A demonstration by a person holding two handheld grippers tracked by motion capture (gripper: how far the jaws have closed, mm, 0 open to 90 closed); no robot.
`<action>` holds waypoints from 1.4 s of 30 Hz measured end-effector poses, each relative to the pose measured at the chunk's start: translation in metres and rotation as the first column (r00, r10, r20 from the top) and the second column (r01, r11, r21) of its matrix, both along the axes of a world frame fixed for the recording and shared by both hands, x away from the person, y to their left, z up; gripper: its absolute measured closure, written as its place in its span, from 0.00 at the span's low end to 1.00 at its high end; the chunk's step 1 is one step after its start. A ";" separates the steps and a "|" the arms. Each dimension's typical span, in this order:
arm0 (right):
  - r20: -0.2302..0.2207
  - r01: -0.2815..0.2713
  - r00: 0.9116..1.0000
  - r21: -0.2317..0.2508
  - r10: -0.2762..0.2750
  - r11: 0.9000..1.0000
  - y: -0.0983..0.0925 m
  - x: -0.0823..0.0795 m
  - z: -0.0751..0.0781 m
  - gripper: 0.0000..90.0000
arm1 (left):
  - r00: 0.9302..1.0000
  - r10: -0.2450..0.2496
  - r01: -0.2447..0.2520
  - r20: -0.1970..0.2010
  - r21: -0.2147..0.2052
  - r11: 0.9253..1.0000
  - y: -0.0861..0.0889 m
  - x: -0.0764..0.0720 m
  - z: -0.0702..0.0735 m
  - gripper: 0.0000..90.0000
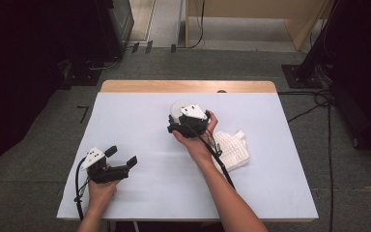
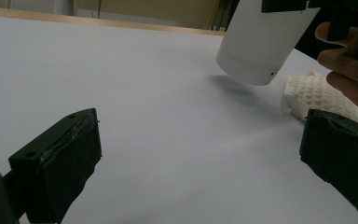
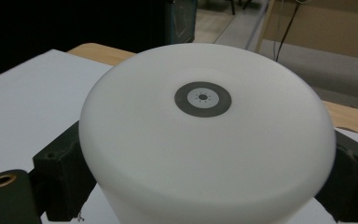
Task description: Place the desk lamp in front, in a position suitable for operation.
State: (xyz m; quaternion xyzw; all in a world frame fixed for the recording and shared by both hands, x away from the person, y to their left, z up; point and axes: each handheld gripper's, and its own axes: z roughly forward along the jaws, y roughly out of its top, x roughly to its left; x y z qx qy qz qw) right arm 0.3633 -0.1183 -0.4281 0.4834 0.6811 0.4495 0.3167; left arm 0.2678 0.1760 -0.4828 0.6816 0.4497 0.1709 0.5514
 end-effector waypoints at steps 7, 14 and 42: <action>0.009 -0.050 0.999 -0.019 0.050 0.999 0.027 -0.028 0.003 0.09 | 1.000 0.013 -0.013 0.006 -0.001 1.000 0.001 -0.001 0.000 0.00; -0.020 -0.080 0.997 -0.056 0.079 0.995 0.055 -0.062 -0.008 0.09 | 0.997 0.070 -0.069 0.028 -0.029 0.997 0.006 -0.003 0.001 0.00; 0.070 -0.152 0.986 0.012 0.151 0.988 0.045 -0.083 0.000 0.05 | 0.997 0.076 -0.076 0.002 -0.046 0.996 0.008 -0.001 0.000 0.00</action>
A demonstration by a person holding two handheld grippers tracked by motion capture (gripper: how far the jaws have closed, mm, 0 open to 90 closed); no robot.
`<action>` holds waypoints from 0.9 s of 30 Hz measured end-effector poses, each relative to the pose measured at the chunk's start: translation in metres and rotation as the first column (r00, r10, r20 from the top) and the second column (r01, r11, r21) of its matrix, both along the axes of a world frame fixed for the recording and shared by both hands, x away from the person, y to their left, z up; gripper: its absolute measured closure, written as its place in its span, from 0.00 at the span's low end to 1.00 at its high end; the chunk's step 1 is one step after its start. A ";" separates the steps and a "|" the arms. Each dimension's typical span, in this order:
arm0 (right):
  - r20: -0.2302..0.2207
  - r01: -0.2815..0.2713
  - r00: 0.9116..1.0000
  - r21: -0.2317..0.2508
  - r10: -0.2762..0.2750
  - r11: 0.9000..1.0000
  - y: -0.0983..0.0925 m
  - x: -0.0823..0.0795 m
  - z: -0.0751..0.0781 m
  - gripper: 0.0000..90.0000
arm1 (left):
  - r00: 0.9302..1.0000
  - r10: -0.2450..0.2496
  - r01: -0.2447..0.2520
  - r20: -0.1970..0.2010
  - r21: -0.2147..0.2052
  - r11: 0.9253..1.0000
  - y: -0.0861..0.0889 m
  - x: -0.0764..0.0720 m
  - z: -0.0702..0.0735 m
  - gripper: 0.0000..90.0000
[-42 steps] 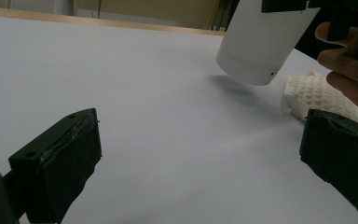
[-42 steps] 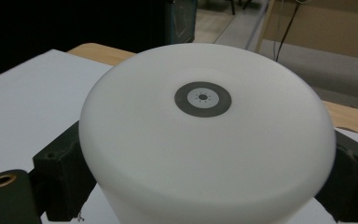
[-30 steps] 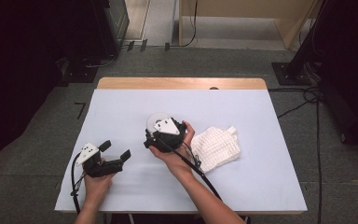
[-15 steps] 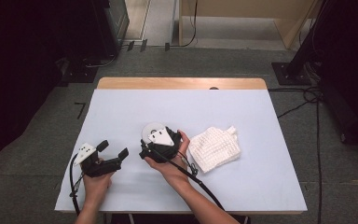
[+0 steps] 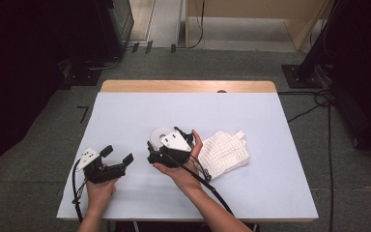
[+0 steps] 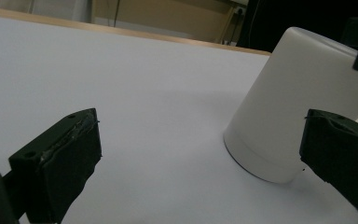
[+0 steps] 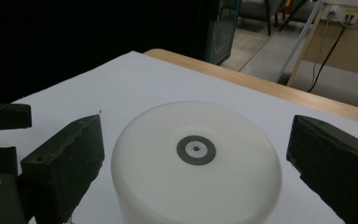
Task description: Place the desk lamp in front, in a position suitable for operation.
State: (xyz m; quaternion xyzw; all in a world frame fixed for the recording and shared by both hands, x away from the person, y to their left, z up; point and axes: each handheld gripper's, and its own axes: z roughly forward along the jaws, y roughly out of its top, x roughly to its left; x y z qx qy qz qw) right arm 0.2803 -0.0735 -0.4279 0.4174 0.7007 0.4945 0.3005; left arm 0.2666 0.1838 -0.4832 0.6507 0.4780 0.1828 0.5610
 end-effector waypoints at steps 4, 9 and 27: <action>0.030 -0.018 0.999 -0.001 0.018 1.000 -0.005 -0.007 0.008 0.05 | 1.000 -0.002 0.002 0.001 0.000 1.000 -0.001 0.000 0.000 0.00; 0.045 -0.019 0.999 0.018 0.018 1.000 -0.015 -0.014 0.015 0.05 | 1.000 -0.003 0.003 0.001 0.001 1.000 -0.002 0.000 0.000 0.00; 0.047 0.133 0.990 0.032 -0.134 0.991 -0.086 -0.023 0.016 0.08 | 1.000 -0.011 0.011 0.002 0.022 1.000 -0.004 0.000 0.000 0.00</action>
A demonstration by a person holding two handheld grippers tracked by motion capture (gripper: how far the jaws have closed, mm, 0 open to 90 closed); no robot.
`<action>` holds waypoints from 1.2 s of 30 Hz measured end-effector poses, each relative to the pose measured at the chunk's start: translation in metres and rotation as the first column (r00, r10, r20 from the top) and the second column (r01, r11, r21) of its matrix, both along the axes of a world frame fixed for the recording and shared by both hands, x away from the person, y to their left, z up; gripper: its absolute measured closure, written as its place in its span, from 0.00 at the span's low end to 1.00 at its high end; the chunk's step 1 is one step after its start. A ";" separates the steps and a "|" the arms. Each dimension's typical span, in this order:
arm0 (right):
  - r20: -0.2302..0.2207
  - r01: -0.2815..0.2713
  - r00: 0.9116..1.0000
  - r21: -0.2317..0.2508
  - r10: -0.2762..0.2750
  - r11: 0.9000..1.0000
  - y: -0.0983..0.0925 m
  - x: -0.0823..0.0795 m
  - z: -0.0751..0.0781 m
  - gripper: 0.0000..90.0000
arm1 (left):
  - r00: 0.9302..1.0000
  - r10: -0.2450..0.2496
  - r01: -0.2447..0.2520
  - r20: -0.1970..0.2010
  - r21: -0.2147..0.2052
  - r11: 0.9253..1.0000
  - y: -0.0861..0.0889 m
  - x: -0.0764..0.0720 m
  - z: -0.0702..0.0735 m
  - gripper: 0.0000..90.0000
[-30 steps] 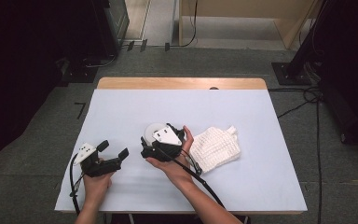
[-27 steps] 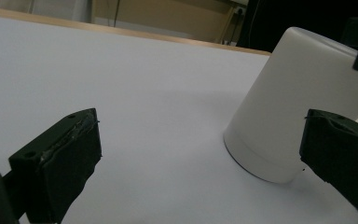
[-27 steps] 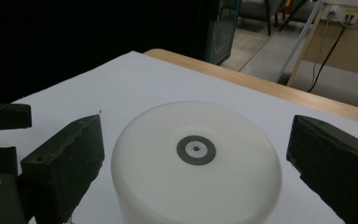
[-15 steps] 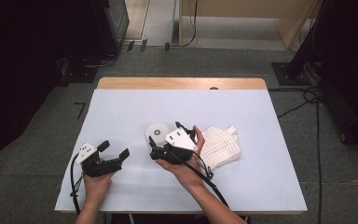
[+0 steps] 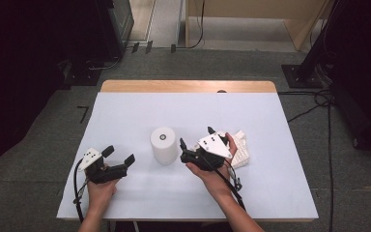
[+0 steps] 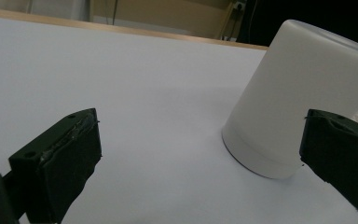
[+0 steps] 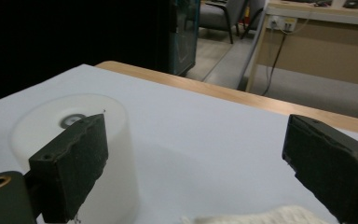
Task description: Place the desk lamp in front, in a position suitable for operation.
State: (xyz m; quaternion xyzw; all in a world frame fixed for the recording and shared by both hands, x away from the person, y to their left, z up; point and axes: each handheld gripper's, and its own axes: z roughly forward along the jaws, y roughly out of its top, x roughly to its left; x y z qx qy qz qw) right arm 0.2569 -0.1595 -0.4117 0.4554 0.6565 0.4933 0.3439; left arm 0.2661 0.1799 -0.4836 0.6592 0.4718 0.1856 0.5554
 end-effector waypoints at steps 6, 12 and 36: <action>-0.012 0.073 0.997 -0.026 -0.074 0.997 -0.027 -0.001 -0.005 0.12 | 1.000 -0.019 0.019 -0.011 -0.015 1.000 -0.002 0.001 0.000 0.00; -0.042 0.164 0.986 0.017 -0.163 0.986 -0.064 -0.004 -0.012 0.14 | 0.999 -0.046 0.046 0.020 0.038 0.998 -0.012 -0.002 0.003 0.00; -0.181 0.251 0.952 -0.008 -0.248 0.968 -0.095 0.007 -0.046 0.17 | 0.995 -0.047 0.038 0.092 0.098 0.994 -0.055 0.003 0.031 0.00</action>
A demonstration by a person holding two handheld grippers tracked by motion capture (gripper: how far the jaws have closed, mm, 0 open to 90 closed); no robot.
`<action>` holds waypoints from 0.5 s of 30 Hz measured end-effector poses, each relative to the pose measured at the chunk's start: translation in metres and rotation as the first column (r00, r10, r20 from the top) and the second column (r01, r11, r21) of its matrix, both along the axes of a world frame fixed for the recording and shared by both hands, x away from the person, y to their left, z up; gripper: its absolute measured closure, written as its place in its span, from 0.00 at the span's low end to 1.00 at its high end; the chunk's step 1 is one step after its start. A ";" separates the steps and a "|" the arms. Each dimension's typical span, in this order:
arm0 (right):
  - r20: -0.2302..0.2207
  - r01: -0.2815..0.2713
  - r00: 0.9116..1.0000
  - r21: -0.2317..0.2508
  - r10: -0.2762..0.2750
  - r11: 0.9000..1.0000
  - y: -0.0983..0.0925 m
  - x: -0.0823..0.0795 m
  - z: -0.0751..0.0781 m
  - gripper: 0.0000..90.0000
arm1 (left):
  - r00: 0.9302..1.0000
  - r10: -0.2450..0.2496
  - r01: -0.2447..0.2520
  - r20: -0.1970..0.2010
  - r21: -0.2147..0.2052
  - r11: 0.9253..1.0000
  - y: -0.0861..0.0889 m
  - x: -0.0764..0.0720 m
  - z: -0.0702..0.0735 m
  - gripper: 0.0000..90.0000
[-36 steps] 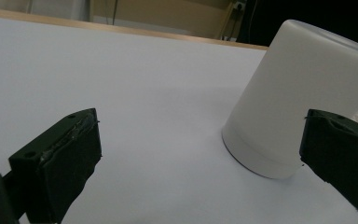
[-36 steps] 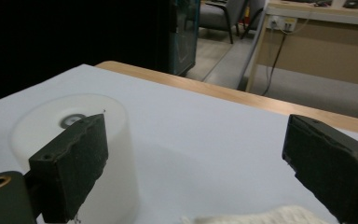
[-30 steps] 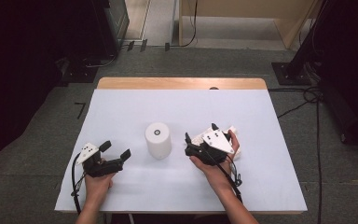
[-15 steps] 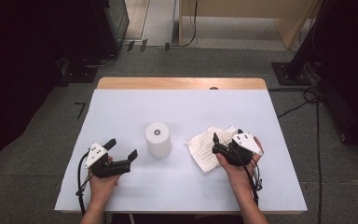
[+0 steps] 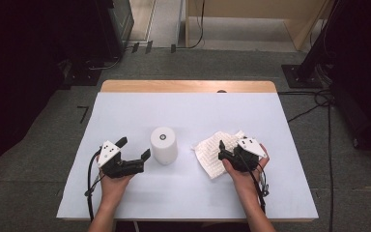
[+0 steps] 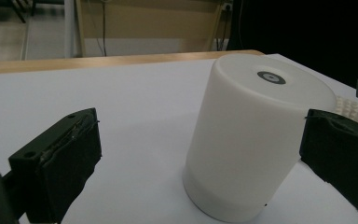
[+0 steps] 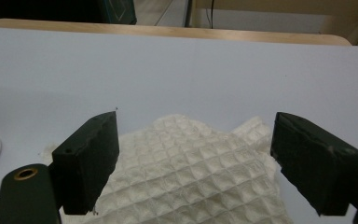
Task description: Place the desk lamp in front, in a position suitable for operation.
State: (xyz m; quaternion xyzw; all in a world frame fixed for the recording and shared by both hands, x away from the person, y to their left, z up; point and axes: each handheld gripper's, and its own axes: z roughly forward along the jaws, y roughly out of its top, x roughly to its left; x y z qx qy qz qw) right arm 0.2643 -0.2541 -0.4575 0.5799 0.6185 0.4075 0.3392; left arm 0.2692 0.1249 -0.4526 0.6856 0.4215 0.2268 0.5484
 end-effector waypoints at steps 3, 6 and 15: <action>-0.010 0.010 1.000 0.004 -0.010 1.000 -0.002 0.000 -0.002 0.17 | 1.000 -0.011 0.011 -0.002 0.002 1.000 -0.007 0.000 -0.002 0.00; -0.014 0.013 1.000 0.005 -0.013 1.000 -0.001 0.001 -0.004 0.17 | 1.000 -0.029 0.028 0.005 0.012 1.000 -0.017 0.001 -0.003 0.00; -0.029 0.023 0.999 0.002 -0.023 1.000 0.000 0.000 -0.007 0.17 | 0.999 -0.052 0.053 -0.016 0.065 0.996 -0.036 0.003 -0.014 0.00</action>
